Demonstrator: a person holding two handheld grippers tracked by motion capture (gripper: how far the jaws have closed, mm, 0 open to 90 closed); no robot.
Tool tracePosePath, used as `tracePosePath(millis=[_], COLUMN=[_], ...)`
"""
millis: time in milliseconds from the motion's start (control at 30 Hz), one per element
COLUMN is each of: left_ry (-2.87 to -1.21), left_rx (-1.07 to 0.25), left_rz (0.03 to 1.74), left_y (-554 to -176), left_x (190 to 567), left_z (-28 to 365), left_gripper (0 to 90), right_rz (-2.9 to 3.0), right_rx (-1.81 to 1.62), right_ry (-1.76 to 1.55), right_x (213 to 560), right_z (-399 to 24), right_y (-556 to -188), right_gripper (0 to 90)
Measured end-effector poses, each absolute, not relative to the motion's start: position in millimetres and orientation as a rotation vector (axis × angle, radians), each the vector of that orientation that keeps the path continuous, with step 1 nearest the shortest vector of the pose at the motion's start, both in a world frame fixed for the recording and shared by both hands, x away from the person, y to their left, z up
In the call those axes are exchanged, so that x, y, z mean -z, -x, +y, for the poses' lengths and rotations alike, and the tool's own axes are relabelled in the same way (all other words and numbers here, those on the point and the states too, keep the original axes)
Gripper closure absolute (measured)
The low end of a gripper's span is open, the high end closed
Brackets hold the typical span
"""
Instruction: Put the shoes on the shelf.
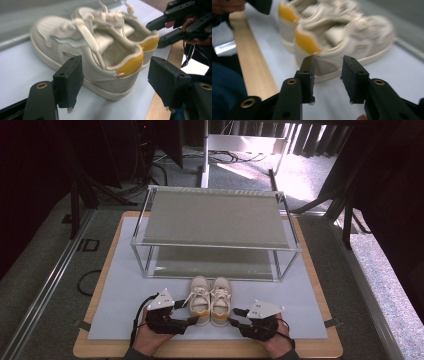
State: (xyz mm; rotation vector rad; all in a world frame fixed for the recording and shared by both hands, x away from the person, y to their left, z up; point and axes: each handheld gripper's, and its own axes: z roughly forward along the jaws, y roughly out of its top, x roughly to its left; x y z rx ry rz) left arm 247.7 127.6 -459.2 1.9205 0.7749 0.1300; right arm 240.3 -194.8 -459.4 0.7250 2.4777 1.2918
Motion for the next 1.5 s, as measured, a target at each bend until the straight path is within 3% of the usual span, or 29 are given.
tracePosePath(millis=[133,633,1500], left_ry=[-1.893,-1.931,-1.978], left_rx=[-0.165,-0.294,-0.245], left_rz=[0.809,0.937,1.019], left_y=[-251.6,-265.8,-276.8], left_x=[451.6,449.7,458.0], left_z=[133.7,118.6,104.5], left_gripper=[32.9,34.0,52.5], right_rz=[2.41,2.35,2.371], right_rx=[-1.36,-1.24,-1.13], right_ry=[-0.803,-0.895,-1.013], right_x=[449.7,439.6,446.4], right_z=[-202.1,-173.7,-159.2], right_y=[-245.5,-260.7,-264.7], right_gripper=[63.4,49.3,57.7])
